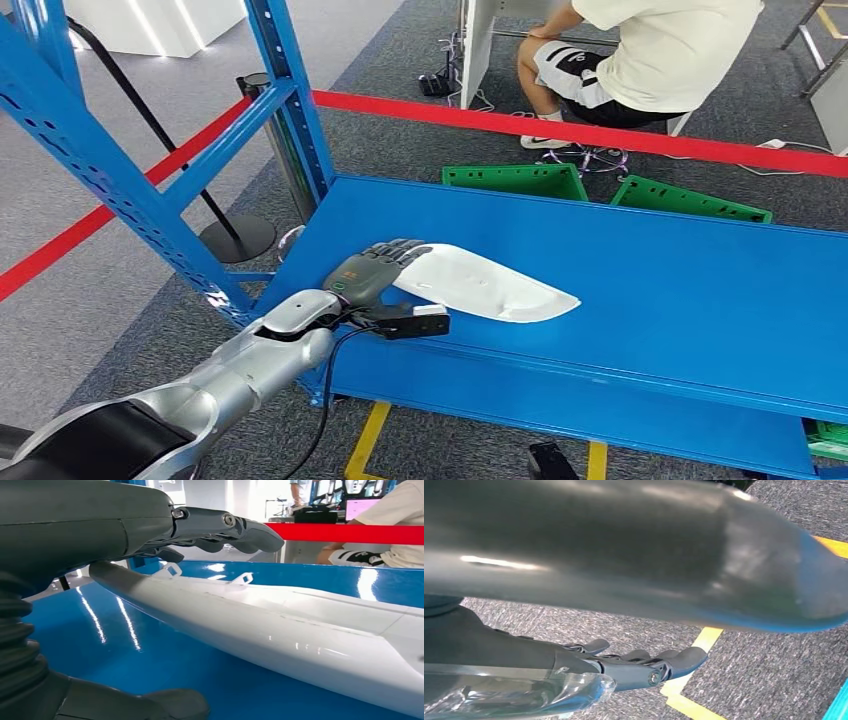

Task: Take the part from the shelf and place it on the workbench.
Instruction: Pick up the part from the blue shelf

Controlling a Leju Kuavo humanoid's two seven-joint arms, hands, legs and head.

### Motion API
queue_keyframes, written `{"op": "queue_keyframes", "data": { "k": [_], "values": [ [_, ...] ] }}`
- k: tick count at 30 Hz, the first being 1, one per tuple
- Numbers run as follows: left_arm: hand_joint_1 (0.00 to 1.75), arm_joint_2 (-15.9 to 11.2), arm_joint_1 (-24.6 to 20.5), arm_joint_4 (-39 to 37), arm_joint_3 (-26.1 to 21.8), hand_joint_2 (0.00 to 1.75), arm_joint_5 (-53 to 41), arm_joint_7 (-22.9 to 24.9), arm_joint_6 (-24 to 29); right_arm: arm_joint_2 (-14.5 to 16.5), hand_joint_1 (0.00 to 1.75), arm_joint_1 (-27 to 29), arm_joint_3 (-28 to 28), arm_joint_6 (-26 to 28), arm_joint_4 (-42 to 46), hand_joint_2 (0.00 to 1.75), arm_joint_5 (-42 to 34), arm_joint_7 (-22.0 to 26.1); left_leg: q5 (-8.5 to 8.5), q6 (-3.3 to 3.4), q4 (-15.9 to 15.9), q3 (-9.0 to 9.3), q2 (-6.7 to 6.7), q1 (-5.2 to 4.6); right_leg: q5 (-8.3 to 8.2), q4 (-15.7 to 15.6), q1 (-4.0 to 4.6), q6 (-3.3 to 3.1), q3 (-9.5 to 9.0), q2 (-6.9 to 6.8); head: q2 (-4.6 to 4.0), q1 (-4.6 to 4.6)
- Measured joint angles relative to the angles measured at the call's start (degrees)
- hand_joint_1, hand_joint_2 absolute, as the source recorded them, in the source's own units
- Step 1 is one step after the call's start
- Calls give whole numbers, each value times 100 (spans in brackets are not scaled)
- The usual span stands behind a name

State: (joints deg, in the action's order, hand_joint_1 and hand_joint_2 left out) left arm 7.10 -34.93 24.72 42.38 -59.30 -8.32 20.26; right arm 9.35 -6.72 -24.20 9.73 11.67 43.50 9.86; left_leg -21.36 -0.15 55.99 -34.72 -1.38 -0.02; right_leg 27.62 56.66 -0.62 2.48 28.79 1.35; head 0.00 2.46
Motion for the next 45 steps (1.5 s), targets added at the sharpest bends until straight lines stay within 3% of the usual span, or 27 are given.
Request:
{"op": "queue_keyframes", "data": {
  "k": [6, 8, 9, 12, 13, 14, 17, 21, 25, 43, 44, 45],
  "values": [
    [1, 0, 0, 0, 0, 175, 38, 14, -26, 0, 0, 0, 0, 0, 0, 0, 0, 0, 0, 0, 0, 0, 0, 0, 0, 0, 0, 0, 0, 0, 0, -1],
    [16, 1, -1, 0, 0, 175, 63, 32, -51, 0, 0, 0, 0, 1, 0, 0, -2, 0, 0, 0, 0, 0, 0, 0, 0, 0, 0, 0, 0, 0, 0, 0],
    [40, 3, -2, 0, -1, 175, 85, 44, -77, 0, 0, 0, 0, 1, 0, 0, -4, 0, 0, 0, 0, 0, 0, 0, 0, 0, 0, 0, 1, 0, 0, 0],
    [150, 17, -2, 0, -13, 175, 161, 89, -204, 0, 0, 0, 0, 4, 0, 0, -11, 0, 0, 0, 0, 1, 0, 0, 0, 0, 0, 0, 1, 0, 0, -1],
    [169, 21, 1, 0, -16, 175, 173, 107, -244, 0, 0, 0, 0, 4, 0, 0, -13, 0, 0, 0, 0, 0, 0, 0, 0, 0, 0, 0, 1, 0, 0, -1],
    [175, 25, 6, 0, -17, 175, 174, 127, -273, 0, 0, 0, 0, 4, 0, 0, -14, 0, 0, 0, 0, 0, 0, 0, 0, 0, 0, 0, 1, 0, 0, -1],
    [161, 28, 35, 0, -17, 175, 173, 170, -314, 0, 0, 1, 0, 5, 0, 0, -22, 0, 0, 0, 0, 0, 0, 0, 0, 0, 0, 0, 1, 1, 0, 0],
    [175, 31, 88, 0, -16, 175, 56, 354, -171, 0, 0, 1, -2, 17, 0, 0, -58, 0, 0, 0, 0, -4, 0, 0, 0, 0, -1, 0, 1, 1, 0, 0],
    [175, 71, 155, -1, -12, 175, -228, 720, 224, 0, 0, -1, -34, 48, 0, 0, -109, 2, -1, 1, 0, -8, 0, -1, 0, 0, -2, 0, 2, 2, 0, 0],
    [175, 105, 164, -2, -9, 175, -308, 718, 228, 0, 0, -7, -139, 50, 1, 0, -170, 15, -1, 2, 0, -8, -1, -2, 0, 0, -2, 0, 1, -1, 0, -2],
    [168, 105, 164, -2, -9, 175, -307, 718, 227, 0, 0, -7, -141, 50, 1, 0, -170, 15, -1, 2, 0, -8, -1, -2, 0, 0, -2, 0, 2, -1, 0, -1],
    [141, 105, 163, -2, -9, 175, -307, 718, 223, 0, 0, -8, -143, 50, 1, 0, -170, 15, -1, 2, 0, -8, -1, -1, 0, 0, -2, 0, 2, -1, 0, 0]
  ]
}}
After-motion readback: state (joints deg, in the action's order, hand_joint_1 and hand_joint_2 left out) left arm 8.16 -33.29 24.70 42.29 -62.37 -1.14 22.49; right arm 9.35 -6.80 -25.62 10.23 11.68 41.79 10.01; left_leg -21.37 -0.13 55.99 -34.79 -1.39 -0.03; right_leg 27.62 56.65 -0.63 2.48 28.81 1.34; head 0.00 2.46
